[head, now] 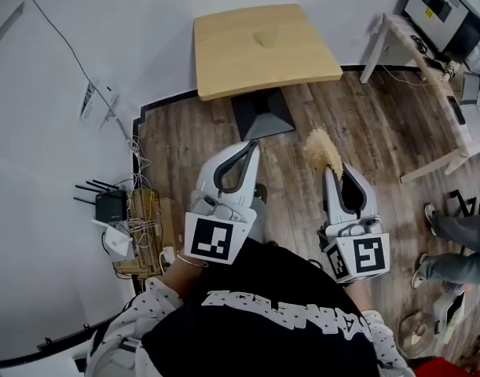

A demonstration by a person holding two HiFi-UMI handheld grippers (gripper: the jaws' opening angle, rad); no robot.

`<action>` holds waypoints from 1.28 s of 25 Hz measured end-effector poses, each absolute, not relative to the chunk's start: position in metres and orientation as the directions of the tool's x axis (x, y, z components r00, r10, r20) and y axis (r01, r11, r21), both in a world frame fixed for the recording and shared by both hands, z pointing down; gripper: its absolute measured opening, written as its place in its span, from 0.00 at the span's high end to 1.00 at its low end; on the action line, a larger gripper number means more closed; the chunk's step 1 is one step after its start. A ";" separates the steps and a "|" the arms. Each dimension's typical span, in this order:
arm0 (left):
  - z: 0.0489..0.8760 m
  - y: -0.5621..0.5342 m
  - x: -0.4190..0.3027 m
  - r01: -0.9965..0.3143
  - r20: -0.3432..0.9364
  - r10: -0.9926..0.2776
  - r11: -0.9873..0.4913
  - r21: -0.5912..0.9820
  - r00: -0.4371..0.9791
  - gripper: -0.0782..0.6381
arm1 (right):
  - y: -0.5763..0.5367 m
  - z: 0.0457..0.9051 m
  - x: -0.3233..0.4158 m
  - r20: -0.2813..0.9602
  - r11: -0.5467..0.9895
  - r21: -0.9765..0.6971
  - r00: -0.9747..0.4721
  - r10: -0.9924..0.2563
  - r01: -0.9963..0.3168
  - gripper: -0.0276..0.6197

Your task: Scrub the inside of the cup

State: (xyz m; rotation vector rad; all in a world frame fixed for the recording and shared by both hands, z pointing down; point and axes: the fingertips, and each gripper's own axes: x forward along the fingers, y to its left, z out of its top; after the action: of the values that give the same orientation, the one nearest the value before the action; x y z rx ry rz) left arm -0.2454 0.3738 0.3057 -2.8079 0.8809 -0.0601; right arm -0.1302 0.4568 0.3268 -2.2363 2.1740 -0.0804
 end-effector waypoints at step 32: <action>0.320 0.196 -0.149 -0.511 -0.019 -0.513 -0.851 -0.124 0.858 0.89 | 0.293 0.327 -0.037 0.089 -0.089 -0.025 0.087 -0.992 -0.996 0.82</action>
State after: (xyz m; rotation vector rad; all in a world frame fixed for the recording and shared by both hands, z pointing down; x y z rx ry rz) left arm -0.1486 0.1961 0.3196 -2.9078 0.8039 -0.0217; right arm -0.0370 0.2933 0.3266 -2.3459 2.1478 -0.1314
